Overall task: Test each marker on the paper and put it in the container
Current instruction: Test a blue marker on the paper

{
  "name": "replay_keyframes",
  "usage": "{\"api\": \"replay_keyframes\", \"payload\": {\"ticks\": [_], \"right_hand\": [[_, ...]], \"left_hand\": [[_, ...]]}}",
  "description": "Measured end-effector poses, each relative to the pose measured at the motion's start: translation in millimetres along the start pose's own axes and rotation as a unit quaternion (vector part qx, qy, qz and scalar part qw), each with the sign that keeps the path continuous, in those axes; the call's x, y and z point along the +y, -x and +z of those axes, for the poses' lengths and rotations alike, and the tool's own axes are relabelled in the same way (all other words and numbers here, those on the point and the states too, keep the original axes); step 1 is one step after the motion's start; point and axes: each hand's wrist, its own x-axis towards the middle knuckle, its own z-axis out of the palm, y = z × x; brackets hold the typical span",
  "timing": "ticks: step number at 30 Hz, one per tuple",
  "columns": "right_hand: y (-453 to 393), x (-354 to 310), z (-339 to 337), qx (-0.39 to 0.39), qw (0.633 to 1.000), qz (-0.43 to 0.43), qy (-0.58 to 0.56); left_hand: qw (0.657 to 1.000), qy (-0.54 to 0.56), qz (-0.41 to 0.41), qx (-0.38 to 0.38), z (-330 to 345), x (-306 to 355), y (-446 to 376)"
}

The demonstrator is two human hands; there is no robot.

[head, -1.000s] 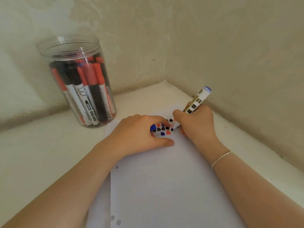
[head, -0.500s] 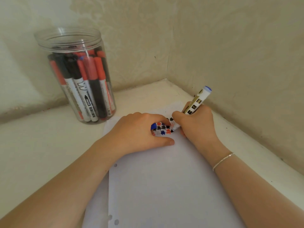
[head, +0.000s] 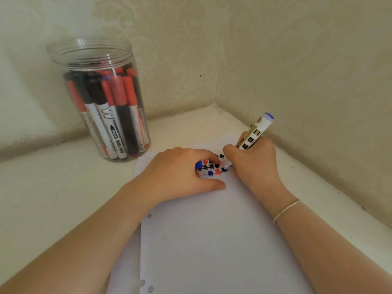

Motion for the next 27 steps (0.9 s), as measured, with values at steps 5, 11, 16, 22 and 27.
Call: {"api": "replay_keyframes", "payload": {"ticks": [5, 11, 16, 22, 27], "right_hand": [[-1, -1, -2, -0.003, 1.000, 0.015, -0.003], [0, 0, 0, 0.013, 1.000, 0.001, -0.001], [0, 0, 0, -0.002, 1.000, -0.008, 0.019], [-1, -12, -11, -0.024, 0.962, 0.036, -0.270], [5, -16, -5, -0.129, 0.906, 0.101, -0.391]], "left_hand": [[1.000, -0.002, 0.001, -0.001, -1, 0, 0], [1.000, 0.001, -0.001, -0.001, -1, 1, 1], [1.000, 0.004, 0.000, 0.001, -1, 1, 1], [0.968, 0.243, -0.055, 0.009, -5, -7, 1], [0.959, 0.277, -0.053, -0.010, -4, -11, -1]]}}
